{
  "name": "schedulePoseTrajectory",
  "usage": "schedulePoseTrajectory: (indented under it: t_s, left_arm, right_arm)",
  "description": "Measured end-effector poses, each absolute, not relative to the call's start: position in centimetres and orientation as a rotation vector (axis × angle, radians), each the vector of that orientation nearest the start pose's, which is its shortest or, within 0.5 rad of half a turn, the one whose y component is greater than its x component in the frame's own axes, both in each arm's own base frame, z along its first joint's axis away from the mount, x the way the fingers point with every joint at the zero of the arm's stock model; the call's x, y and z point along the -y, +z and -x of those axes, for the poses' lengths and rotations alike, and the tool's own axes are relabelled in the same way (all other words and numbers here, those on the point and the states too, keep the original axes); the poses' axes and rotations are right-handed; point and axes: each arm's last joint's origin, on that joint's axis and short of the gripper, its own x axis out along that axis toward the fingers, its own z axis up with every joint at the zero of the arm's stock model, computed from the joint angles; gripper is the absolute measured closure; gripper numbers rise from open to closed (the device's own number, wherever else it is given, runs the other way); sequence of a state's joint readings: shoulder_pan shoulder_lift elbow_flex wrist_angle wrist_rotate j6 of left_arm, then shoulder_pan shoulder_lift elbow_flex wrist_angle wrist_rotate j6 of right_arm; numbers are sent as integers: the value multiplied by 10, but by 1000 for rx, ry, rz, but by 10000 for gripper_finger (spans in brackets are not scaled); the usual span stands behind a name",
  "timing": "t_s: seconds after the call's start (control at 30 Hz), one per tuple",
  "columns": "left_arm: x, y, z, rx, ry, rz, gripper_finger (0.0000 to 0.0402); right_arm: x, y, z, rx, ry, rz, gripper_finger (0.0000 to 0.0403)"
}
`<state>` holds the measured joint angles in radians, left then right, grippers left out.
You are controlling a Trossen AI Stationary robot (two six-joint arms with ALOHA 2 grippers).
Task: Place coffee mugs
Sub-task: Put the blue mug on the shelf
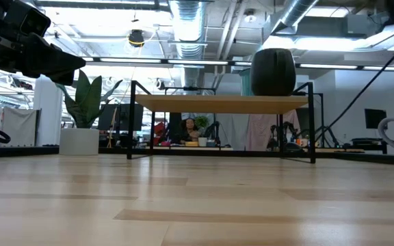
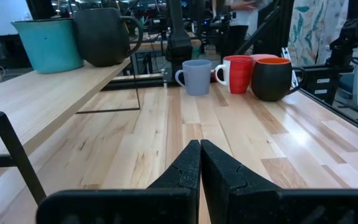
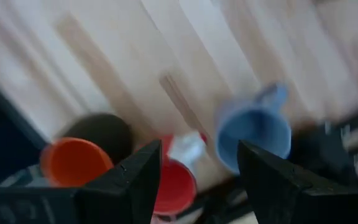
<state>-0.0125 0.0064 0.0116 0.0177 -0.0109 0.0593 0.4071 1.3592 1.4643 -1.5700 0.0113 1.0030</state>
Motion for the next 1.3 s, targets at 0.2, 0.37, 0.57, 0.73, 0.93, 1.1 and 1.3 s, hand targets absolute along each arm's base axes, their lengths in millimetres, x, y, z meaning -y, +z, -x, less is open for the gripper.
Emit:
schedulePoseTrajectory:
  t_s: [0.2, 0.37, 0.57, 0.73, 0.93, 1.1, 1.3]
  left_arm:
    - [1, 169, -97, 23, -1, -59, 401]
    - [1, 169, -97, 23, -1, -59, 401]
    - [1, 169, -97, 23, -1, -59, 401]
    - [1, 169, -97, 23, -1, -59, 401]
    - [1, 169, -97, 23, -1, -59, 401]
    - [1, 169, -97, 23, -1, -59, 401]
    - [1, 169, -97, 23, -1, -59, 401]
  right_arm:
    - [-94, 295, -185, -1561, -604, -597, 170]
    - [-101, 268, -186, -1568, -619, -659, 170]
    - [-99, 253, -186, -1531, -727, -609, 170]
    - [-99, 239, -189, -1504, -723, -616, 170]
    - [-95, 221, -184, -1527, -764, -604, 170]
    - [-90, 211, -179, -1533, -828, -607, 170]
    - [-90, 209, -181, -1500, -812, -580, 201]
